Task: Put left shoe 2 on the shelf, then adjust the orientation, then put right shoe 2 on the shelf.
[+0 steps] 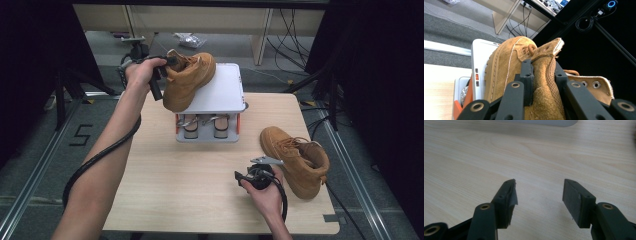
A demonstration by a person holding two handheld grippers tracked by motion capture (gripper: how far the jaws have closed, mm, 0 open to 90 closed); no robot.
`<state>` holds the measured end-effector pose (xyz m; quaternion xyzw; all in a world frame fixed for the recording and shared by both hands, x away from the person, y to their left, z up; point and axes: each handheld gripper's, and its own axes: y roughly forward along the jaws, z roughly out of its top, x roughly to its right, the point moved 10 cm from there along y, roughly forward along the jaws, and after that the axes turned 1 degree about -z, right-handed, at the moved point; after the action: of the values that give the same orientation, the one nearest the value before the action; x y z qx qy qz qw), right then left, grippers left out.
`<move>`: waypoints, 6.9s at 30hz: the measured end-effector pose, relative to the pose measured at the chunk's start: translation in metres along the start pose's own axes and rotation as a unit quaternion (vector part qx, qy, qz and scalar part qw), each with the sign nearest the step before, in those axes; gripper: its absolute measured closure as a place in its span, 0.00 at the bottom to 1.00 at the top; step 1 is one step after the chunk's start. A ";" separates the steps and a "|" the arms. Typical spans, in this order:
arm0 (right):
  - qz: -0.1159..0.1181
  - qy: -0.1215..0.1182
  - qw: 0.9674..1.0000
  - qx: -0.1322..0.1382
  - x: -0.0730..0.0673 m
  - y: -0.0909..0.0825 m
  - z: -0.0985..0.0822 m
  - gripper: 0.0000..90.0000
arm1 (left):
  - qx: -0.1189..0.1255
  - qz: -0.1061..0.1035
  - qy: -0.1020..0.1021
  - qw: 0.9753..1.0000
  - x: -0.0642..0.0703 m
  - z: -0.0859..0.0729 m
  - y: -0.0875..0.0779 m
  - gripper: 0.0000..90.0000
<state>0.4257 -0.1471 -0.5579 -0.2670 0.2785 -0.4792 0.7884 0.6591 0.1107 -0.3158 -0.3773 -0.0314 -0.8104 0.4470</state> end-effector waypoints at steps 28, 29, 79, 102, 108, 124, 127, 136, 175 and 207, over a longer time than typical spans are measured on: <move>0.015 -0.025 0.999 0.041 -0.023 -0.009 0.049 0.67 | 0.052 0.003 0.129 0.990 -0.039 -0.013 -0.086 0.73; 0.008 -0.022 0.999 0.033 -0.025 -0.011 0.051 0.70 | 0.050 0.005 0.138 0.989 -0.043 -0.017 -0.087 0.77; 0.058 -0.054 0.990 0.117 -0.134 0.052 0.226 1.00 | -0.028 0.019 0.161 0.986 -0.060 -0.078 -0.049 1.00; 0.001 -0.047 0.992 0.120 -0.093 0.046 0.229 1.00 | -0.051 -0.008 0.175 0.983 -0.028 -0.099 -0.029 1.00; -0.004 -0.048 0.992 0.120 -0.088 0.045 0.231 1.00 | -0.049 -0.009 0.176 0.983 -0.026 -0.100 -0.027 1.00; -0.030 -0.051 0.991 0.122 -0.066 0.015 0.229 0.74 | 0.002 0.000 0.204 0.979 -0.034 -0.094 -0.066 0.84; -0.039 -0.050 0.991 0.122 -0.053 0.007 0.226 0.69 | 0.002 -0.002 0.213 0.977 -0.036 -0.099 -0.075 0.79; -0.059 -0.030 0.991 0.114 -0.015 -0.014 0.213 0.62 | 0.013 0.002 0.226 0.974 -0.047 -0.117 -0.095 0.68; -0.113 -0.003 0.992 0.049 0.085 -0.079 0.147 0.48 | 0.029 0.037 0.216 0.975 -0.087 -0.183 -0.129 0.58; -0.171 0.051 0.981 -0.076 0.170 -0.157 0.072 0.42 | 0.024 0.021 0.216 0.976 -0.077 -0.192 -0.130 0.57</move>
<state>0.4460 -0.3526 -0.4304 -0.3451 0.3040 -0.5973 0.6571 0.4746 0.1682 -0.4648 -0.1827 0.0549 -0.8621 0.4694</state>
